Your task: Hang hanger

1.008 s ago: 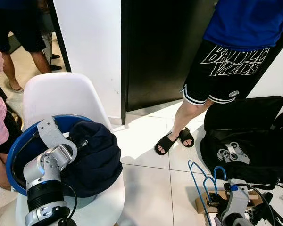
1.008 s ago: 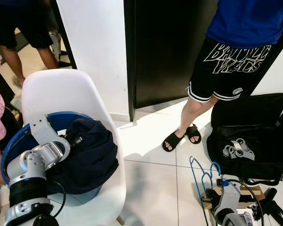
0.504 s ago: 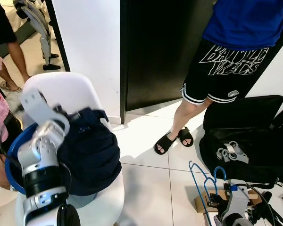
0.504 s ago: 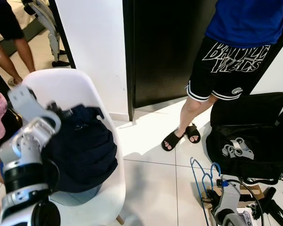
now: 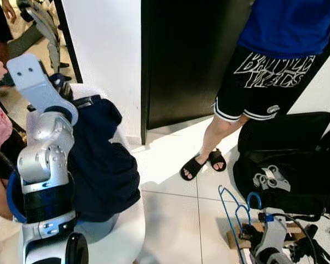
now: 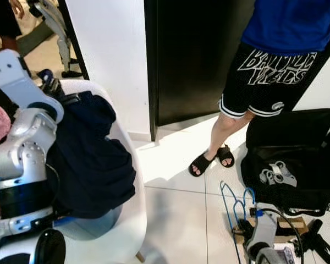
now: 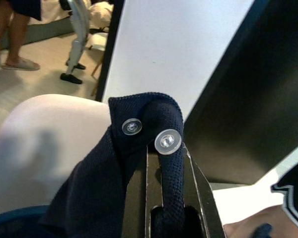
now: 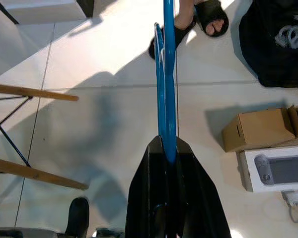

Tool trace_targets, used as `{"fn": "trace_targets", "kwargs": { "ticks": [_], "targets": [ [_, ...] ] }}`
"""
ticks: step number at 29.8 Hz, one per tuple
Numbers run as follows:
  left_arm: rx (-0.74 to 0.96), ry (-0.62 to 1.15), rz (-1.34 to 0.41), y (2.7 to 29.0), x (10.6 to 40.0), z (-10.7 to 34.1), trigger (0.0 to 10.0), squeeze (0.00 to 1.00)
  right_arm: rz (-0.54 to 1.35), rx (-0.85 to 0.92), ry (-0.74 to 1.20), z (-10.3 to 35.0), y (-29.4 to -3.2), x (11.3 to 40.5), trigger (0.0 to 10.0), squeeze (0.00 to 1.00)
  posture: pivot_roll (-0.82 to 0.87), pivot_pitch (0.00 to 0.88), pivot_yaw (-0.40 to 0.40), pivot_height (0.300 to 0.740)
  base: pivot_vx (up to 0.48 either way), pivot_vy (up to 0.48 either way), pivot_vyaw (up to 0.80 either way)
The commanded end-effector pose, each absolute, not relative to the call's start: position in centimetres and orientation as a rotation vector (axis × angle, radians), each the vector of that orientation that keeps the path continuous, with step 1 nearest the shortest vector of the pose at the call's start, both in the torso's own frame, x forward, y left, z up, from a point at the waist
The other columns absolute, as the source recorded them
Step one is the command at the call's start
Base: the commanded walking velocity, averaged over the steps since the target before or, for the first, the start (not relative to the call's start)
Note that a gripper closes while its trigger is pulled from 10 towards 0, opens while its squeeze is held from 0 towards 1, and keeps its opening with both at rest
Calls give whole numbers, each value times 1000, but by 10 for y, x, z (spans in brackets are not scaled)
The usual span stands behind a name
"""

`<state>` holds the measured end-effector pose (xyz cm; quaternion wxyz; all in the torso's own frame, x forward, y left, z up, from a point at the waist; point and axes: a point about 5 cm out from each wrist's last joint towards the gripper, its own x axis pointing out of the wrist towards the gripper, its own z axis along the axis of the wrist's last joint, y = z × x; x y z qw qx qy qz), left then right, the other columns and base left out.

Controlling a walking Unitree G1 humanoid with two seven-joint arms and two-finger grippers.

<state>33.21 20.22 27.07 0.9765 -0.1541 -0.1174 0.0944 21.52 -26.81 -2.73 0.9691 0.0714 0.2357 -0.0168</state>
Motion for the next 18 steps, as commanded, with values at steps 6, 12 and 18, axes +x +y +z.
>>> {"fn": "trace_targets", "kwargs": {
  "ticks": [6, 12, 18],
  "targets": [
    [-291, -191, -108, 166, 318, 254, 0, 0, -3, 117, 395, -8, -276, 224, 10000, 0, -20, 129, -51, 740, 0, 0, 0],
    [-269, -211, -37, 179, 317, 254, 0, 0, 7, 110, 368, 0, -270, 231, 10000, 0, -17, 127, -53, 740, 0, 0, 0],
    [-104, -243, 154, 200, 315, 260, 0, 0, 13, 111, 364, 0, -262, 234, 10000, 0, -22, 126, -50, 740, 0, 0, 0]
  ]
}}
